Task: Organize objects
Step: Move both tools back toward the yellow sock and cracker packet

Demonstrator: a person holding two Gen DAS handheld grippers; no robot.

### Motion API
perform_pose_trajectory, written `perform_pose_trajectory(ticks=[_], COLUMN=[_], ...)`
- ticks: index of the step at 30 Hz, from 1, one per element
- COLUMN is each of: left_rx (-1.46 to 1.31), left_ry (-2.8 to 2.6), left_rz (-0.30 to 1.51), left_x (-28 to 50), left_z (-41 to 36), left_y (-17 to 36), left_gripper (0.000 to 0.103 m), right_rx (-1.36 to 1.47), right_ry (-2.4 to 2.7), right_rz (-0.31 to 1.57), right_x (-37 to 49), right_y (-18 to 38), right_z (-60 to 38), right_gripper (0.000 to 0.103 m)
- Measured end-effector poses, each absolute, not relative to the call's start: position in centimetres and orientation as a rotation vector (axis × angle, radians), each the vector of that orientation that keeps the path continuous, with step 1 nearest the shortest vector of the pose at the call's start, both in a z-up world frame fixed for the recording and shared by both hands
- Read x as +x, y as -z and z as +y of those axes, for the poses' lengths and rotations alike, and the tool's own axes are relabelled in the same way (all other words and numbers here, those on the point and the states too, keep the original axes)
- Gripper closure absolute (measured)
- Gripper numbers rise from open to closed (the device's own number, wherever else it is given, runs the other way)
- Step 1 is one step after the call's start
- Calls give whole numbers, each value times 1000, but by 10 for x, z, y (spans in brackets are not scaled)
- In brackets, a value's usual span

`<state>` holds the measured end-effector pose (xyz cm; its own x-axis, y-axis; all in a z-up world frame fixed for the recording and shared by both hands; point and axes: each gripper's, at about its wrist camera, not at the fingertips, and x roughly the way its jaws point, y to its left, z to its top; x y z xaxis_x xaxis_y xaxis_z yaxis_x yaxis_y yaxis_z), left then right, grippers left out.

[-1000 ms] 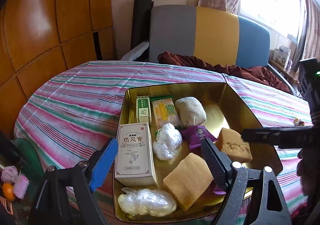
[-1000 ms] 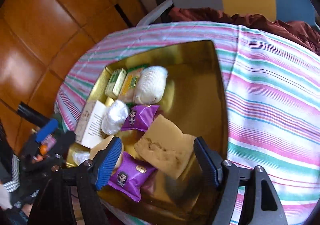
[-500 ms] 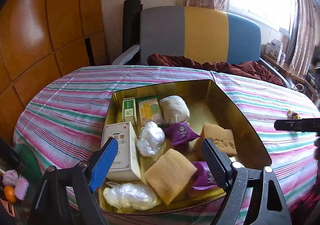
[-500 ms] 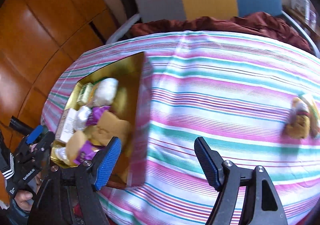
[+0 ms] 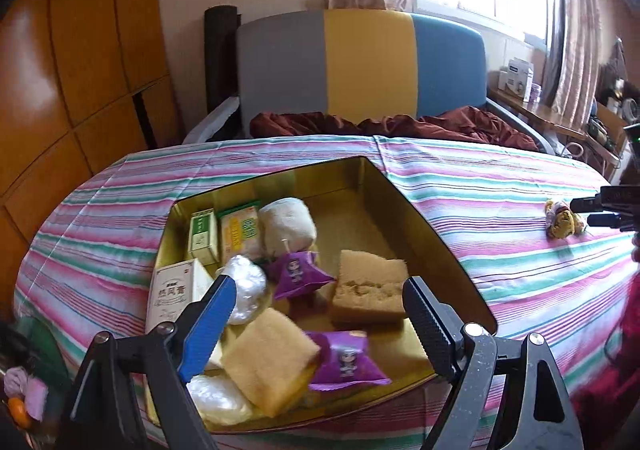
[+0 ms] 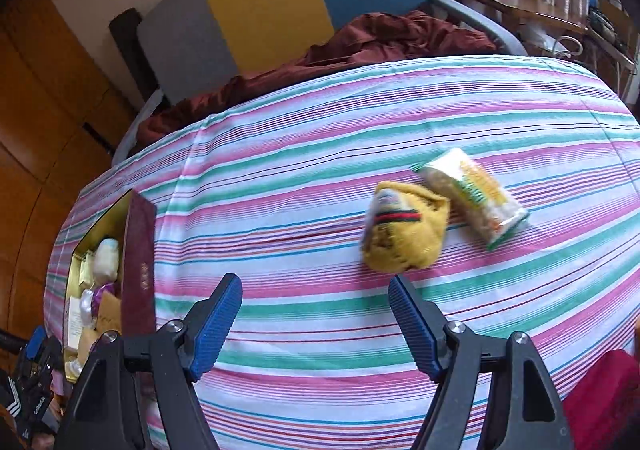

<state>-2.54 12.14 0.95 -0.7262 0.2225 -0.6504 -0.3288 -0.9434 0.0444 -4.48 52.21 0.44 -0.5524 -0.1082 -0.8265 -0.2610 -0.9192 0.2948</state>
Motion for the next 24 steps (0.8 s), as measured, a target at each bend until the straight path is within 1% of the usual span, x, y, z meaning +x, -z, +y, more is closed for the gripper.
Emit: perform_pose_trajectory(ticks=[6,10,12,15,24], left_rx=[-958,-946,-944,-947,-941], left_ry=[-2594,-2536,-2503,-2439,-2265], left_rz=[270,295,301,310,314], left_x=[-25,-21,-19,-16,-13], left_z=[154,181,198,226,317], left_y=[-12,-13,-13,-12,-7], left_gripper=[17,17,17,17,17], right_rx=[-1344,-1265,-1253,-1258,-1201], right_ry=[-2511,-2439,-2379,-2328,-2225], right_rz=[637,695,736,856,1023], right_x=[-53,-57,-57,-52,-36], right_y=[-4,3,12,21,29], right_z=[584,622,635,649,672], right_gripper=[26,26,26,26,26])
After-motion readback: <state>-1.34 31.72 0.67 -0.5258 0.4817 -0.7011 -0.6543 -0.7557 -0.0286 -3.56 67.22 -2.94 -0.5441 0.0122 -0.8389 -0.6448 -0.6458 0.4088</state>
